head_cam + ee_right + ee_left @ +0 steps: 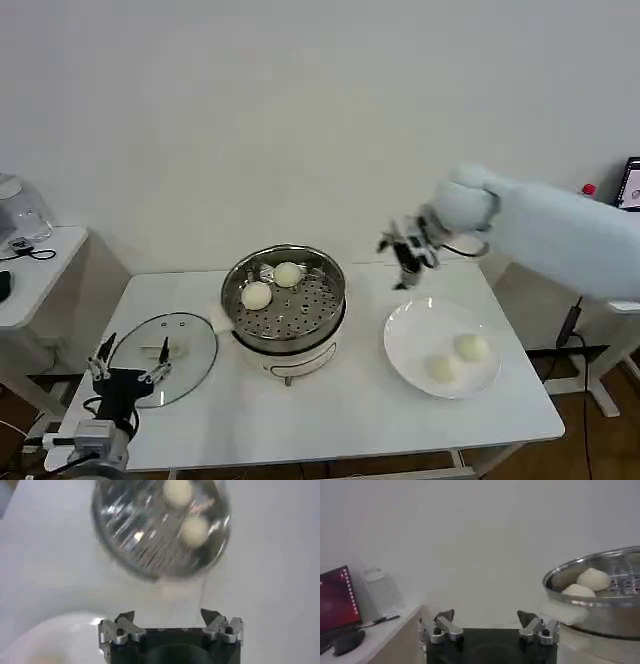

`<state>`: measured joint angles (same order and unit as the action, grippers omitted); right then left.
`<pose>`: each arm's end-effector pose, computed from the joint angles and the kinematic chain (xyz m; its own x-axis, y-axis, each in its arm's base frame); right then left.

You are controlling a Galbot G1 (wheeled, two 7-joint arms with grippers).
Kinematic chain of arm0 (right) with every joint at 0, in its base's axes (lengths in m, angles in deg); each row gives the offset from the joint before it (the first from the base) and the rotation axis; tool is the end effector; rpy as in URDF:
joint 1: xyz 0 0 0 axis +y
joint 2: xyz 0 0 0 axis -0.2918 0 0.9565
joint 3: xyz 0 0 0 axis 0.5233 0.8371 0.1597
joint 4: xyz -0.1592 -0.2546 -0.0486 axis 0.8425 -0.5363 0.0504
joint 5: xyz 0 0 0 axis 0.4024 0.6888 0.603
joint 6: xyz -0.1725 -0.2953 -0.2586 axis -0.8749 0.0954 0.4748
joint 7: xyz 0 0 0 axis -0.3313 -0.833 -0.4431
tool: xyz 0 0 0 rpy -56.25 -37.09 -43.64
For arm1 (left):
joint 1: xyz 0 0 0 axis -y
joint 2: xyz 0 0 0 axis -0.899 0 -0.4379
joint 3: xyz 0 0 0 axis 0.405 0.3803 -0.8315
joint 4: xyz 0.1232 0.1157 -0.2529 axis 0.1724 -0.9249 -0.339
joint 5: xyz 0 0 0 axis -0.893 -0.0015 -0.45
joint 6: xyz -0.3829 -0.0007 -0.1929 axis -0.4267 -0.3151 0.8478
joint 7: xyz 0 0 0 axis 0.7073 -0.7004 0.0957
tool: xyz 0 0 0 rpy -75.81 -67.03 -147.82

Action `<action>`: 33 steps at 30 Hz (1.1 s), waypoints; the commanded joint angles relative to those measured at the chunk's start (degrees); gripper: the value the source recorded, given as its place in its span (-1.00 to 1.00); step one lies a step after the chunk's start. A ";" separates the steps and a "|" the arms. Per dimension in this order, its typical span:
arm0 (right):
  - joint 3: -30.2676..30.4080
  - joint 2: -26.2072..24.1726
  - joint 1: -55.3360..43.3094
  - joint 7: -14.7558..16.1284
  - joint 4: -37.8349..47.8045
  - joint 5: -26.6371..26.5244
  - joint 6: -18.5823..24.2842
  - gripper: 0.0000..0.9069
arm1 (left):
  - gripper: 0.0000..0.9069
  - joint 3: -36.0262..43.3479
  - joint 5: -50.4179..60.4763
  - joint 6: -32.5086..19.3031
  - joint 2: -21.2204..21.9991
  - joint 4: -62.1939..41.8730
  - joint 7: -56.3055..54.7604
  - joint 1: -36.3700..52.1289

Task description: Take steamed baozi put them in steamer then cover it.

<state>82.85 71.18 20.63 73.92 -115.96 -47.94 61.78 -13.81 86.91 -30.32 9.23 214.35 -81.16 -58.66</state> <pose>0.5300 0.0118 -0.0658 -0.3149 -0.2415 0.9179 -0.8878 -0.2672 -0.3748 0.2665 0.0971 -0.2150 -0.9833 -0.1411 0.1150 -0.0956 0.9380 0.3331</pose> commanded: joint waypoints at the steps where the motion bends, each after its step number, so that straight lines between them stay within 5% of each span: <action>1: -12.99 -15.92 19.31 4.83 -6.39 11.94 4.58 1.00 | 1.00 1.46 1.42 -0.04 0.29 0.27 -0.04 -0.38; 7: -19.77 -15.58 30.43 4.65 -5.70 13.21 5.33 1.00 | 1.00 1.28 1.75 0.03 0.19 0.40 -0.07 -0.77; 33: -19.97 -2.51 33.73 0.37 8.71 16.07 6.12 1.00 | 1.00 0.43 2.10 0.09 0.52 -0.53 -0.16 -0.61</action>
<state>63.99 64.49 52.40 75.08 -112.32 -32.91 67.53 -13.25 88.94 -30.25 9.78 214.06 -81.31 -59.33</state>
